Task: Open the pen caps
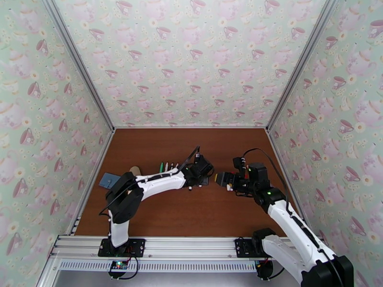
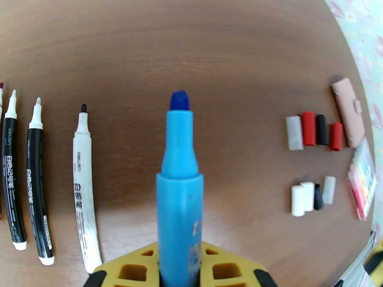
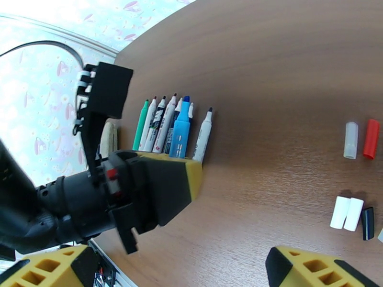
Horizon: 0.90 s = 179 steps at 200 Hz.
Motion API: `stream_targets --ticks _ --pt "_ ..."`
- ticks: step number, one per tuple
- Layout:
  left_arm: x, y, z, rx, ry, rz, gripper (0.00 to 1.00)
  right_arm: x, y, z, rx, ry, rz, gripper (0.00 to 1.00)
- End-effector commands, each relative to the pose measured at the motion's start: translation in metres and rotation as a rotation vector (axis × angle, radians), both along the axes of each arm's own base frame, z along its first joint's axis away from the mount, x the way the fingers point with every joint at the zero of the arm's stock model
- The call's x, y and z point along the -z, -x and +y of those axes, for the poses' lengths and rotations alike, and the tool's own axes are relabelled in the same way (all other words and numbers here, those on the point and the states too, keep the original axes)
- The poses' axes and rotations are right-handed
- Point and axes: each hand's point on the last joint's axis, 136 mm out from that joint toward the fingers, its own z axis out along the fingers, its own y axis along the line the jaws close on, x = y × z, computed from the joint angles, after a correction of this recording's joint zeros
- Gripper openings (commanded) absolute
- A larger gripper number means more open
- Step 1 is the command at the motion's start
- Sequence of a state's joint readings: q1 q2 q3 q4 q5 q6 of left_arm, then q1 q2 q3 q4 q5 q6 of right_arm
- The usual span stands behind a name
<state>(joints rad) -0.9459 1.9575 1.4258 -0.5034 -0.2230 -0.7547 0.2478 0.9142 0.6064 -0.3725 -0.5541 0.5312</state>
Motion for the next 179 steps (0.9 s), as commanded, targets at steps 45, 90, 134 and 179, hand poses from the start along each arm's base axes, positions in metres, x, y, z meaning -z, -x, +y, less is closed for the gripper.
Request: stream_targets --ticks 45,90,134,179 --pt "0.027 -0.008 0.014 -0.06 -0.115 0.049 0.15 0.02 0.004 -0.006 0.026 0.049 0.062 1.0" --pt "0.039 -0.009 0.012 -0.054 -0.138 0.073 0.17 0.021 0.005 -0.007 0.022 0.058 0.068 1.0" --pt "0.05 -0.009 0.015 -0.057 -0.177 0.092 0.21 0.024 0.004 -0.006 0.017 0.055 0.076 1.0" --pt "0.054 -0.01 0.017 -0.061 -0.189 0.093 0.26 0.025 0.005 -0.006 0.017 0.056 0.075 1.0"
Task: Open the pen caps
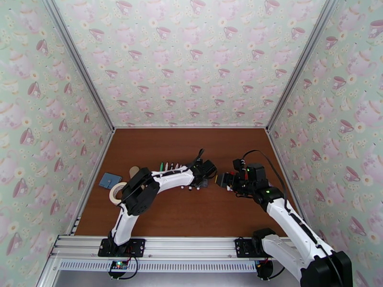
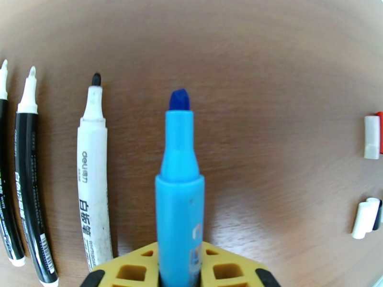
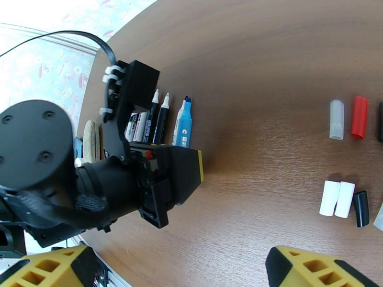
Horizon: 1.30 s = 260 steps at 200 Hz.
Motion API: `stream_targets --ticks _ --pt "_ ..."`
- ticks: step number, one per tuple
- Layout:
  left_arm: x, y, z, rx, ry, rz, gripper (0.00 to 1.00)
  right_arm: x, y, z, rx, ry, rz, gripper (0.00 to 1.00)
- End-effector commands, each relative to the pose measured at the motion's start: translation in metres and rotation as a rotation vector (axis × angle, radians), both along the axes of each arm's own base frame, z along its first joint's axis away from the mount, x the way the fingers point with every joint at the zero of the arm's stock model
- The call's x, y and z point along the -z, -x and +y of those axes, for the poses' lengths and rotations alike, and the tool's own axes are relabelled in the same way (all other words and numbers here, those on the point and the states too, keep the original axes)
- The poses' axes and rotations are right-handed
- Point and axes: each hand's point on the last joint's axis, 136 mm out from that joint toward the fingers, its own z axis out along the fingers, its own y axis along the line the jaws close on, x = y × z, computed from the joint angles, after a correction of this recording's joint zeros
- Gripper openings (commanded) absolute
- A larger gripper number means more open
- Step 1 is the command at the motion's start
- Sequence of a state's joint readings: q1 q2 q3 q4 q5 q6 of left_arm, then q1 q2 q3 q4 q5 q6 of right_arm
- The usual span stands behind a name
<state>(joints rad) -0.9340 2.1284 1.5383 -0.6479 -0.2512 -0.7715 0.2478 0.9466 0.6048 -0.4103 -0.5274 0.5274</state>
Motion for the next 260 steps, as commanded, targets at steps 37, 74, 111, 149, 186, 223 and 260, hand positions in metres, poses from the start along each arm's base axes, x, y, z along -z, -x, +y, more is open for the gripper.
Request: stream_targets --ticks 37,74,111,149,186,223,260 --pt "0.003 -0.008 0.006 -0.024 -0.031 -0.007 0.31 0.011 0.006 -0.002 0.001 0.018 0.016 1.0" --pt "-0.007 -0.011 0.007 -0.024 -0.03 -0.031 0.26 0.013 0.006 -0.002 0.002 0.017 0.02 1.0" --pt "-0.026 -0.016 0.008 -0.015 -0.033 -0.064 0.28 0.011 0.005 -0.002 0.002 0.012 0.014 1.0" --pt "-0.051 -0.02 0.007 -0.006 0.006 -0.1 0.36 0.004 0.001 -0.002 0.004 0.016 -0.013 1.0" --pt "-0.092 -0.021 0.002 0.028 0.096 -0.159 0.53 -0.011 -0.001 -0.003 0.006 0.018 -0.065 1.0" --pt "-0.143 -0.019 0.015 0.06 0.159 -0.268 0.98 -0.04 -0.001 -0.007 0.013 0.031 -0.164 1.0" --pt "-0.179 -0.019 0.044 0.071 0.206 -0.372 1.0 -0.07 0.006 0.004 -0.07 -0.021 -0.264 1.0"
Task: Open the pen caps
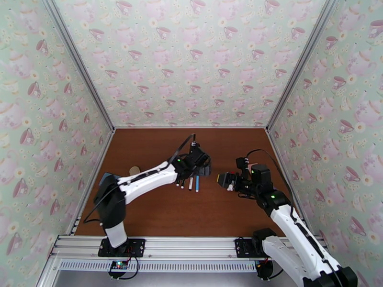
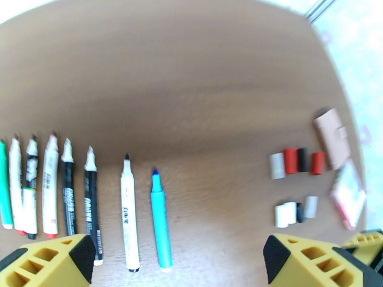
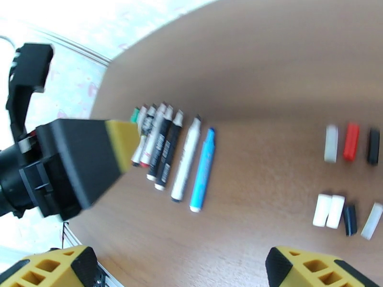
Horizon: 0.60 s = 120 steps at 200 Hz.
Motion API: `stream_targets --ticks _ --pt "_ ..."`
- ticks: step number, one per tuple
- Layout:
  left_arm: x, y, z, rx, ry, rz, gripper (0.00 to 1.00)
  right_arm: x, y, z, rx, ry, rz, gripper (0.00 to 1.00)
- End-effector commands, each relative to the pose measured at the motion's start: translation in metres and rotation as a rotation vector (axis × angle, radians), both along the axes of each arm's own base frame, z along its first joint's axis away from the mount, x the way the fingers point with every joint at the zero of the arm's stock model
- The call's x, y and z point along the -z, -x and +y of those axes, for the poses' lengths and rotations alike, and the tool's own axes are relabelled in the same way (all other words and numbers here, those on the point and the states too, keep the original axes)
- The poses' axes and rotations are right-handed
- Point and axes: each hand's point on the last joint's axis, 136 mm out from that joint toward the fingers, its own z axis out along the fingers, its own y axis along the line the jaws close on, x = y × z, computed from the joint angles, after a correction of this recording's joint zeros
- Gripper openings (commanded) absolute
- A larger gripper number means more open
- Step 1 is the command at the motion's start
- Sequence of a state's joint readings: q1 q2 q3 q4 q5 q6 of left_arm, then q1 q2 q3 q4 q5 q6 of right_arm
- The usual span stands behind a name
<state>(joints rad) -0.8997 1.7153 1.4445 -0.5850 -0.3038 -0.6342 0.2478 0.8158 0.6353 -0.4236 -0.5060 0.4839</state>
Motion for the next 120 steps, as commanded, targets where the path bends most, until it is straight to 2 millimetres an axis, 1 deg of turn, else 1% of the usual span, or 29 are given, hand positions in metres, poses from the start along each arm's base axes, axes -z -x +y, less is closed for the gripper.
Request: stream_targets --ticks 1,15,33,66,79,87,90,92,96,120 --pt "-0.017 -0.006 0.022 0.007 0.004 -0.077 1.0 -0.027 0.004 0.008 -0.066 -0.017 -0.09 1.0" --pt "-0.024 -0.007 0.035 0.001 0.033 -0.097 1.0 -0.032 0.006 0.01 -0.082 -0.023 -0.09 1.0" --pt "-0.026 -0.01 0.063 -0.042 0.054 -0.101 1.0 -0.031 0.004 0.009 -0.074 -0.016 -0.081 1.0" --pt "-0.025 -0.012 0.094 0.027 0.089 -0.131 1.0 -0.024 -0.002 0.001 -0.019 0.011 -0.069 1.0" --pt "-0.023 -0.012 0.108 0.033 0.063 -0.157 1.0 -0.022 -0.004 0.0 -0.004 0.008 -0.068 1.0" --pt "-0.022 -0.012 0.118 0.031 0.038 -0.186 1.0 -0.019 -0.007 -0.004 0.029 0.016 -0.063 1.0" --pt "-0.025 -0.013 0.121 0.029 0.032 -0.204 1.0 -0.017 -0.008 -0.006 0.046 0.021 -0.058 1.0" --pt "-0.017 -0.011 0.126 0.027 0.015 -0.198 1.0 -0.016 -0.01 -0.008 0.061 0.024 -0.058 1.0" --pt "-0.014 -0.01 0.132 0.02 -0.004 -0.21 1.0 -0.015 -0.01 -0.009 0.068 0.024 -0.058 1.0" --pt "-0.01 -0.012 0.173 -0.066 -0.092 -0.308 1.0 -0.006 -0.016 -0.015 0.112 0.034 -0.079 1.0"
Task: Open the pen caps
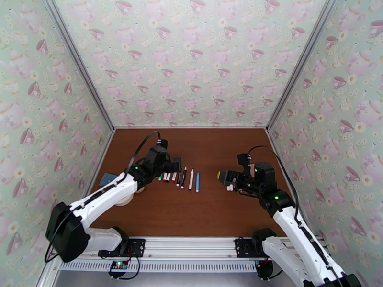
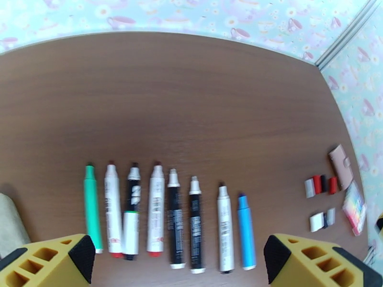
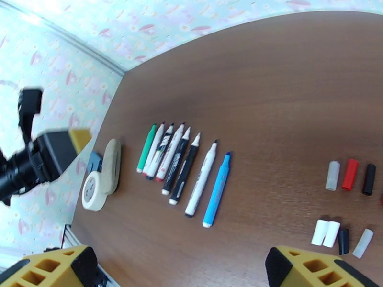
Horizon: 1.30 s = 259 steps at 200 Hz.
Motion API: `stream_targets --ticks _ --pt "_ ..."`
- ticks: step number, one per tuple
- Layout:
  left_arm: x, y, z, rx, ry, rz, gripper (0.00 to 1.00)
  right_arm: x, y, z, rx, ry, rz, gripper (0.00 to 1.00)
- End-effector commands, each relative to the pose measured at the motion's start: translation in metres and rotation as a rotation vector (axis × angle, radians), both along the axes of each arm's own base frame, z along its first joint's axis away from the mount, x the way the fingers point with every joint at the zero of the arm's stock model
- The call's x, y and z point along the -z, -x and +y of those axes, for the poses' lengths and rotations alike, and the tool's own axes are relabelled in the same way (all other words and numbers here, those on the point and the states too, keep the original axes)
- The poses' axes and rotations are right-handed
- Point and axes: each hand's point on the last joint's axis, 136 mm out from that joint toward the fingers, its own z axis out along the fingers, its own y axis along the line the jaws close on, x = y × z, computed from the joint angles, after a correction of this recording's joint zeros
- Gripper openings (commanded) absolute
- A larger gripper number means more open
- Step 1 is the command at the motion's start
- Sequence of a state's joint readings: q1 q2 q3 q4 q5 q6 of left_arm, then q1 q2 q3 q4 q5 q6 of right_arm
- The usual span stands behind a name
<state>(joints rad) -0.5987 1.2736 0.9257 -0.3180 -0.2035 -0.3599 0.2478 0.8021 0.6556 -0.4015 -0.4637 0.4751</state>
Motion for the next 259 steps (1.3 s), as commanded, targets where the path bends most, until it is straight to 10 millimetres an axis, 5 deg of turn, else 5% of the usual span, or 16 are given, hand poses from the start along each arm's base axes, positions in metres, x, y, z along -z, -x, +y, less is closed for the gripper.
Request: stream_targets --ticks 1,52,96,176,215,259 --pt "-0.007 -0.006 0.03 -0.033 -0.086 -0.137 1.0 0.009 -0.008 -0.011 0.084 0.019 -0.015 1.0" --pt "-0.003 0.003 0.136 -0.32 -0.236 -0.295 1.0 0.018 -0.026 -0.032 0.215 0.081 -0.091 1.0" --pt "0.011 0.006 0.188 -0.391 -0.219 -0.36 1.0 0.005 -0.042 -0.053 0.316 0.168 -0.209 1.0" --pt "0.047 -0.019 0.182 -0.293 -0.251 -0.456 1.0 0.003 -0.071 -0.089 0.465 0.399 -0.275 1.0" --pt "0.047 -0.029 0.176 -0.243 -0.246 -0.48 1.0 0.024 -0.081 -0.113 0.541 0.558 -0.286 1.0" --pt "0.063 -0.045 0.182 -0.246 -0.218 -0.484 1.0 0.032 -0.094 -0.113 0.543 0.572 -0.322 1.0"
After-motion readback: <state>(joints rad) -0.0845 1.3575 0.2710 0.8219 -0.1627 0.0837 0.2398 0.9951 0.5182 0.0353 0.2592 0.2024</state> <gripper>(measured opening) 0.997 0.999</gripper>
